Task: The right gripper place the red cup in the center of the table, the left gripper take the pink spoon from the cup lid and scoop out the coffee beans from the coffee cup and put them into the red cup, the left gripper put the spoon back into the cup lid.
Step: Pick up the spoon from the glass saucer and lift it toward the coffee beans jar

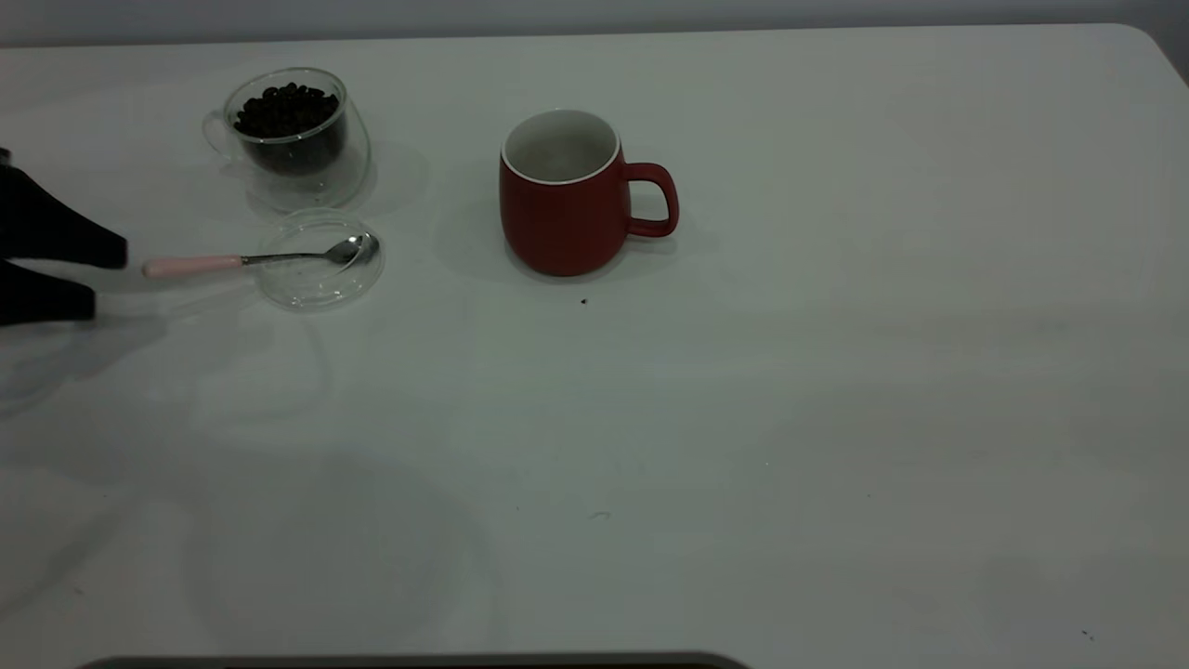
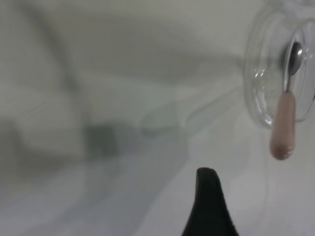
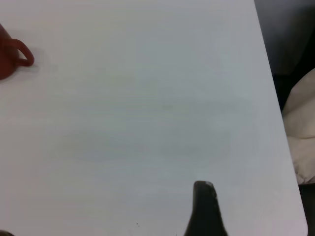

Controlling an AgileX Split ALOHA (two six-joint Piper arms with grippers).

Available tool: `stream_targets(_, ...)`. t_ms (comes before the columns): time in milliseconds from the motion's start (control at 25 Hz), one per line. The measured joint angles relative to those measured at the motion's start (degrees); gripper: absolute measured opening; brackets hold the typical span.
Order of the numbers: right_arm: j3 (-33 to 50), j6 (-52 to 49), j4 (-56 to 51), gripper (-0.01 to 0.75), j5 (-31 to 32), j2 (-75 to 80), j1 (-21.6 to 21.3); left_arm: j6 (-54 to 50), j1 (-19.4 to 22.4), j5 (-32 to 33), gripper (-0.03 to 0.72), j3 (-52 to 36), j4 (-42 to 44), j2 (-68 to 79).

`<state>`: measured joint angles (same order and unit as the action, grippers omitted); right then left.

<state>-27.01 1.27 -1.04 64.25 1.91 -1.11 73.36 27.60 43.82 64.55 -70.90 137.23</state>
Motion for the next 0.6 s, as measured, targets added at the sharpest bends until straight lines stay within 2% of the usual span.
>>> stream_targets(320,0.0,0.0,0.0,0.591,0.0,0.0,0.0,4.4,-1.2,-0.1,0.596,0.0,-4.7,0.7)
stream_targets(600,0.0,0.0,0.0,0.591,0.0,0.0,0.0,4.5,-2.9,0.2,0.596,0.1,-5.1,2.2)
